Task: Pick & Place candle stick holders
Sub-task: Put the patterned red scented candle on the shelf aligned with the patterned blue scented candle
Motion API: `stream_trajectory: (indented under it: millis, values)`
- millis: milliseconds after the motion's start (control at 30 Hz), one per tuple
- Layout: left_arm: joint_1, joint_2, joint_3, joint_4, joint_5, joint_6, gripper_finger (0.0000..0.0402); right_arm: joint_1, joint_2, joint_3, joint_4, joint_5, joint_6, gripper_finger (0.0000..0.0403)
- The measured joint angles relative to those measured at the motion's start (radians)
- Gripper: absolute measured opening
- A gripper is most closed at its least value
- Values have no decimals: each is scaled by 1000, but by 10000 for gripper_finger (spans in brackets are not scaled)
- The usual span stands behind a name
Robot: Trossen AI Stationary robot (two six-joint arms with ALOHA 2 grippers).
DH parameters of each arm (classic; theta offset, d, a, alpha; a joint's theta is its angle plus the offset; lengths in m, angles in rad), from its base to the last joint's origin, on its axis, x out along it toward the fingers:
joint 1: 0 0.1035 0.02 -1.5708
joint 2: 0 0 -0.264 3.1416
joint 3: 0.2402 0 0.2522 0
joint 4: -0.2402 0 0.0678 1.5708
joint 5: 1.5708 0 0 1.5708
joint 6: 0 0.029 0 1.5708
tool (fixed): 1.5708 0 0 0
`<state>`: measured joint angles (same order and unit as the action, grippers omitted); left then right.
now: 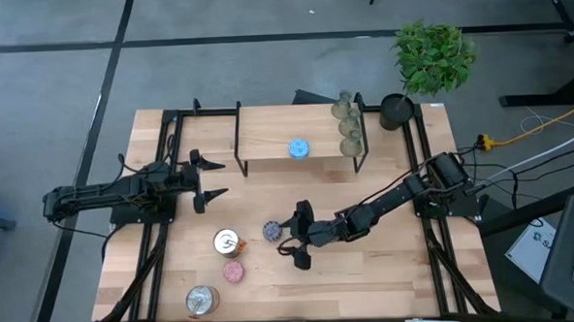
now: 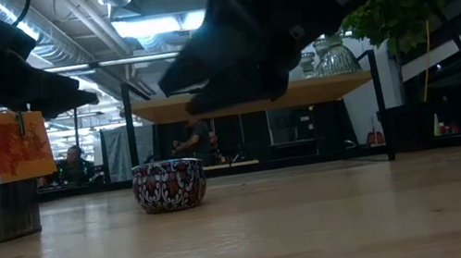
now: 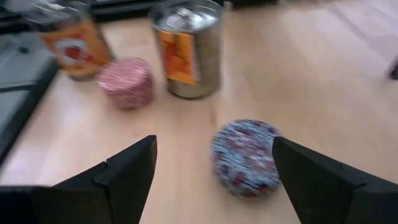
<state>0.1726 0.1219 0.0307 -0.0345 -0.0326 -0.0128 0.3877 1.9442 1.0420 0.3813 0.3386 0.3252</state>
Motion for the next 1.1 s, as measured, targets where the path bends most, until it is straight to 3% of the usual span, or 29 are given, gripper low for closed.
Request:
stream_trajectory:
  millis: [400, 733, 1100]
  values:
    - [0, 0, 0, 0, 0, 0, 363, -43, 6, 0, -55, 24, -19, 323]
    - [0, 0, 0, 0, 0, 0, 363, -69, 6, 0, -29, -26, -34, 392]
    - [0, 0, 0, 0, 0, 0, 363, -74, 21, 0, -11, -26, -43, 398]
